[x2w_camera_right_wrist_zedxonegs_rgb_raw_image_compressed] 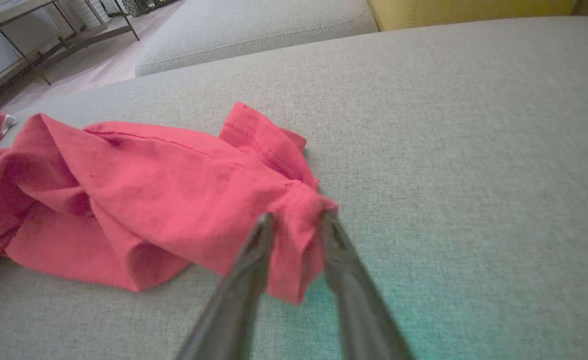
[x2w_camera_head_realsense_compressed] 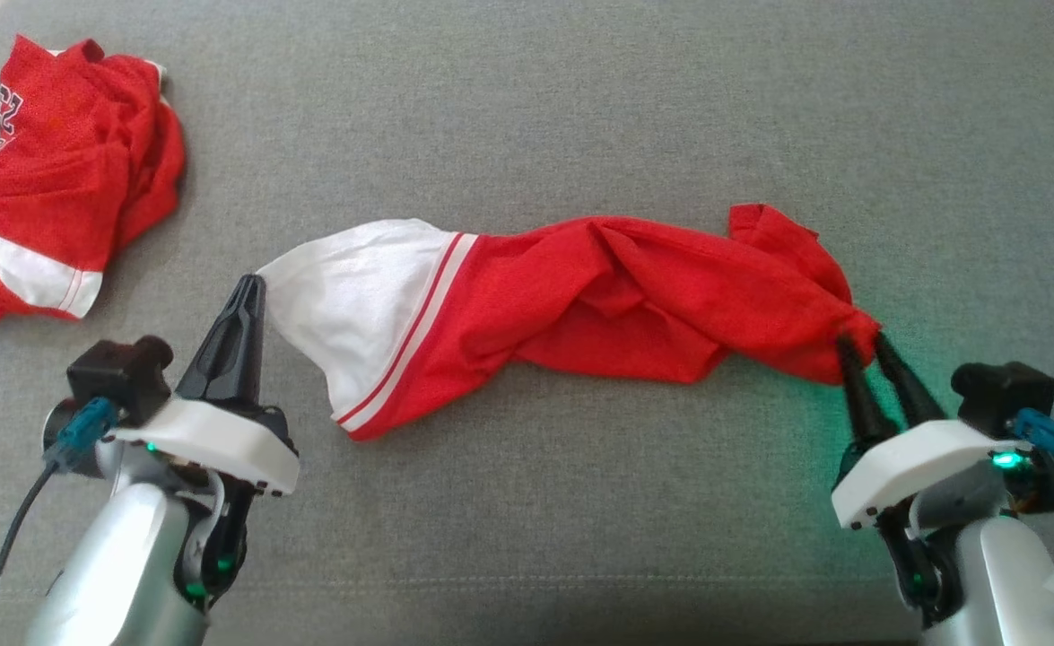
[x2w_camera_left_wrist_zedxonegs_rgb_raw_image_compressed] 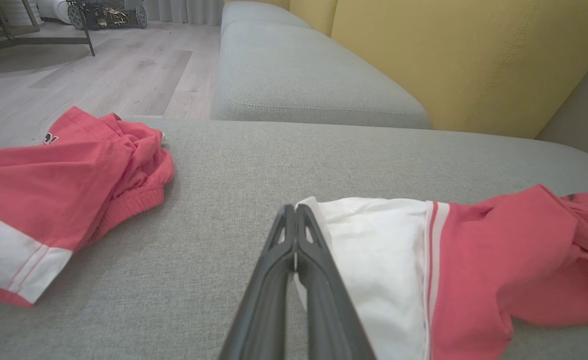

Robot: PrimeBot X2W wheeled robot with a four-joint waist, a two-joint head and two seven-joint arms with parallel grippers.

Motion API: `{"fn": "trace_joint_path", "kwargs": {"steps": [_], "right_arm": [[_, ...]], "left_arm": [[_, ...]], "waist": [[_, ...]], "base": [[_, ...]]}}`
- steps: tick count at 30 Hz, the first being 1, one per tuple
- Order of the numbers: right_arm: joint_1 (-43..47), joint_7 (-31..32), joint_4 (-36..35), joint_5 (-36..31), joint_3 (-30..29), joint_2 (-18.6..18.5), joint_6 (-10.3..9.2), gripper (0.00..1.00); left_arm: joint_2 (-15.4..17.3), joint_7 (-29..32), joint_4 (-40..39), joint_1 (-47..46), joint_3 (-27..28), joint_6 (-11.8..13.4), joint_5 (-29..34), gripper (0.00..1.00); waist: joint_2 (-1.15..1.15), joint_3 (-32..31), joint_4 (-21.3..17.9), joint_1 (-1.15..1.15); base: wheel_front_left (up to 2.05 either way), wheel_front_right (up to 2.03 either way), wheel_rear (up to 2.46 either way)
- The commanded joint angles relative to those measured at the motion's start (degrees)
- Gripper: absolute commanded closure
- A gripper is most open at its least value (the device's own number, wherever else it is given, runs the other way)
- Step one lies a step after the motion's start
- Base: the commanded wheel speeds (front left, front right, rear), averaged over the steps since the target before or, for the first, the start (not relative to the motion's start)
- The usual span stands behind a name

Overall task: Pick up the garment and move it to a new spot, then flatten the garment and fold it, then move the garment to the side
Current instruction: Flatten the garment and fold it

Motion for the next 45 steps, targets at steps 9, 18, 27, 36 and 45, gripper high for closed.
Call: {"fn": "trace_joint_path", "kwargs": {"steps": [9,18,27,36,45], "right_arm": [[-3.8,-3.7,-7.8,-1.5,1.0,-0.3,-0.04,1.00],[-7.5,-2.8,-21.8,-3.6,-0.8,-0.8,-0.04,1.00],[-11.5,1.1,-35.7,-4.1,-3.7,-2.1,-0.04,1.00],[-12.9,4.5,-41.3,-2.4,-6.2,-2.8,-0.04,1.00],[-15.1,5.2,-38.1,-0.4,-5.8,-2.3,-0.04,1.00]], "left_arm": [[2.7,-2.4,-7.1,-2.5,4.3,0.8,0.8,1.00],[4.4,-3.0,-20.3,-4.1,7.9,2.4,2.8,1.00],[7.4,1.2,-31.6,-11.4,10.8,3.1,2.6,1.00],[8.7,6.6,-34.7,-17.9,10.3,3.1,2.3,1.00],[7.5,6.4,-29.2,-21.4,9.2,1.6,0.5,1.00]], "waist": [[0.00,-1.5,-0.6,0.00],[0.00,-5.3,-0.7,0.00],[0.00,-8.8,-0.6,0.00],[0.00,-10.3,-1.2,0.00],[0.00,-8.8,-1.2,0.00]], "base": [[0.00,0.00,0.00],[0.00,0.00,0.00],[0.00,0.00,0.00],[0.00,0.00,0.00],[0.00,0.00,0.00]]}}
